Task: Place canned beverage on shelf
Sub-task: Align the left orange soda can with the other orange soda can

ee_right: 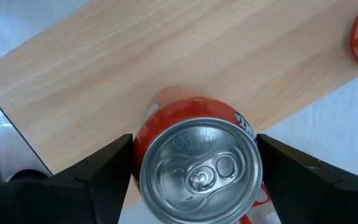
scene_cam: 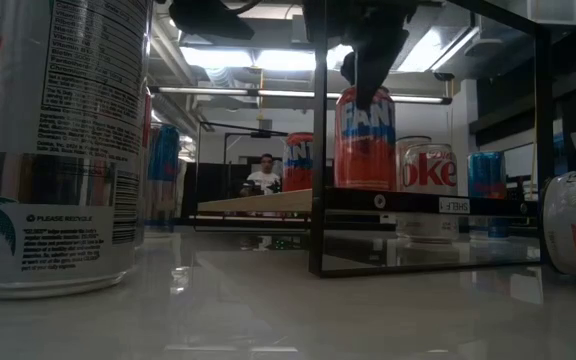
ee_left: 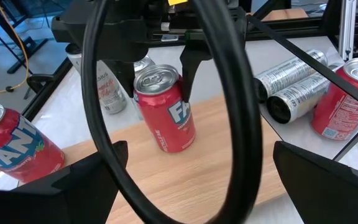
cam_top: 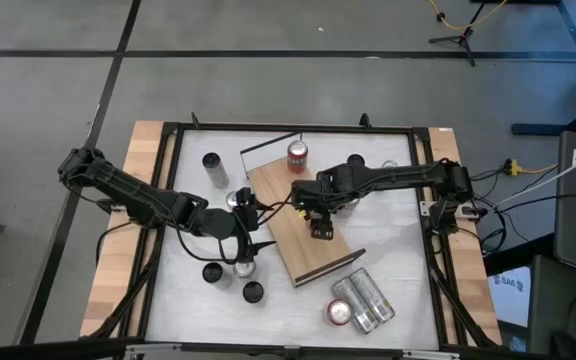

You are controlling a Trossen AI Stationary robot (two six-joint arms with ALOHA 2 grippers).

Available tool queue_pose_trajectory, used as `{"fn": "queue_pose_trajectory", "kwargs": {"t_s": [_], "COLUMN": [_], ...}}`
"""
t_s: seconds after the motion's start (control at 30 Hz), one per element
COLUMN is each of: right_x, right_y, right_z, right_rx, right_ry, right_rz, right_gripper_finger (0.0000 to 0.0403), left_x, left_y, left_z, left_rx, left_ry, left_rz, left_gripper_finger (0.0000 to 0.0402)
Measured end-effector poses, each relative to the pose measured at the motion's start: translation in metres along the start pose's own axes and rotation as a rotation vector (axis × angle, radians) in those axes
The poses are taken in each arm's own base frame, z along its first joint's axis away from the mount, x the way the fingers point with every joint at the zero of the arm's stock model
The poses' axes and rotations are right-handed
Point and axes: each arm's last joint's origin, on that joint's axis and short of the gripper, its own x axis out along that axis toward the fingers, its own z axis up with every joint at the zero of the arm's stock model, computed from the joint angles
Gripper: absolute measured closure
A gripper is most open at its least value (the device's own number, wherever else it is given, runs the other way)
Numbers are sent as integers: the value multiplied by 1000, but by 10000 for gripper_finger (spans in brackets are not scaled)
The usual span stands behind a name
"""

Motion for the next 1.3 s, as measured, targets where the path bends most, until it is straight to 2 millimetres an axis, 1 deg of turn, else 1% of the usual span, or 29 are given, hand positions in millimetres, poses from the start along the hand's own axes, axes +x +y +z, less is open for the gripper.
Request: {"fn": "queue_pose_trajectory", "kwargs": {"t_s": [0.77,0.87,1.1,1.2,1.3], "right_x": [0,0,1,0,-5], "right_y": [0,0,0,0,0], "right_z": [0,0,0,0,1], "right_rx": [0,0,0,0,0], "right_ry": [1,2,4,7,-14], "right_rz": [0,0,1,1,3], "right_gripper_finger": [93,77,14,5,8], "left_x": [0,0,0,0,0], "left_y": [0,0,0,0,0], "left_z": [0,0,0,0,0], "left_rx": [0,0,0,0,0], "left_ry": [0,0,0,0,-1], "left_rz": [0,0,0,0,-1], "left_gripper_finger": [5,5,5,5,5]}}
